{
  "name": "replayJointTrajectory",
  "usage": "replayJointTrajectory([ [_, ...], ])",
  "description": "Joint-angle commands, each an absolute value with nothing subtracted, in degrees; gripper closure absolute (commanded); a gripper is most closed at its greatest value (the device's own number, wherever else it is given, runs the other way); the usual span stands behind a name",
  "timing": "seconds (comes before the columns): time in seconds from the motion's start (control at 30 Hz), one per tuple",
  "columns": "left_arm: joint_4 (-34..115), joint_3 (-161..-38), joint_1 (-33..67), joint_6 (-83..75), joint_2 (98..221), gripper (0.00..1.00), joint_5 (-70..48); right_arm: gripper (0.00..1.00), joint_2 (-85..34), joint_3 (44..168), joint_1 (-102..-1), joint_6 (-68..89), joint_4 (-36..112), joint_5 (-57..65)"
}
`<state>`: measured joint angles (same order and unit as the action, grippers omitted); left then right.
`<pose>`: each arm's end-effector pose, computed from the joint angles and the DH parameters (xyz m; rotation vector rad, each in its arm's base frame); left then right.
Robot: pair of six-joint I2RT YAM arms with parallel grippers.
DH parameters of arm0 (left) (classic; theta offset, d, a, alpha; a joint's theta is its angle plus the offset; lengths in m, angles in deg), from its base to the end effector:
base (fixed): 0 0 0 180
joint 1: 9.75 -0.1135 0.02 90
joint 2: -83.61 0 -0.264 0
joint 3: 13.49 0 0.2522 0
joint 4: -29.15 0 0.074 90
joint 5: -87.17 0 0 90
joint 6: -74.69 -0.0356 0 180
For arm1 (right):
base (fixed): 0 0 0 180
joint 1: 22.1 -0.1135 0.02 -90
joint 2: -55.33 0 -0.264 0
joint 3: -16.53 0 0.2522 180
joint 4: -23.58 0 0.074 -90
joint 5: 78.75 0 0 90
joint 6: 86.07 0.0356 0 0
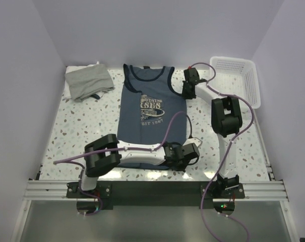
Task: Fold and stack the tank tops
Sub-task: Fold the tank top
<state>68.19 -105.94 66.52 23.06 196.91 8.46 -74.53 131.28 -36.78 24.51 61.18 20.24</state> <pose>0.1052 -0.4012 0.1720 0.7965 2.5374 -0.4600 0.4839 0.1210 0.1636 0.1929 2.4685 0.0675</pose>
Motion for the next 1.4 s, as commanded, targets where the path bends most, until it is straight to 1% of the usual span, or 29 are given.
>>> replayJointTrajectory([
  [0.0,60.9,-102.1,67.2,23.4,188.9,1.0,2.9,1.0,-68.2,128.2,-35.1,25.6,63.8,24.4],
  [0.17,56.7,-95.1,67.2,25.0,181.9,1.0,0.9,1.0,-65.1,125.6,-34.8,25.8,64.7,26.8],
  [0.47,52.6,-85.0,65.4,29.9,173.3,1.0,0.5,1.0,-63.4,126.5,-34.9,27.7,64.9,23.6],
  [0.63,51.0,-80.3,63.5,31.9,169.8,1.0,0.0,1.0,-63.8,128.7,-35.4,29.2,65.6,19.7],
  [0.77,51.1,-78.2,62.5,33.2,168.1,1.0,1.0,1.0,-64.5,131.0,-37.0,29.9,66.6,19.2],
  [1.1,52.1,-71.6,59.3,37.4,162.0,1.0,2.6,0.99,-69.6,143.6,-41.2,27.5,73.4,19.9],
  [1.37,52.8,-69.2,58.7,40.1,160.7,1.0,3.8,0.99,-69.6,144.8,-43.6,25.8,76.1,20.6],
])
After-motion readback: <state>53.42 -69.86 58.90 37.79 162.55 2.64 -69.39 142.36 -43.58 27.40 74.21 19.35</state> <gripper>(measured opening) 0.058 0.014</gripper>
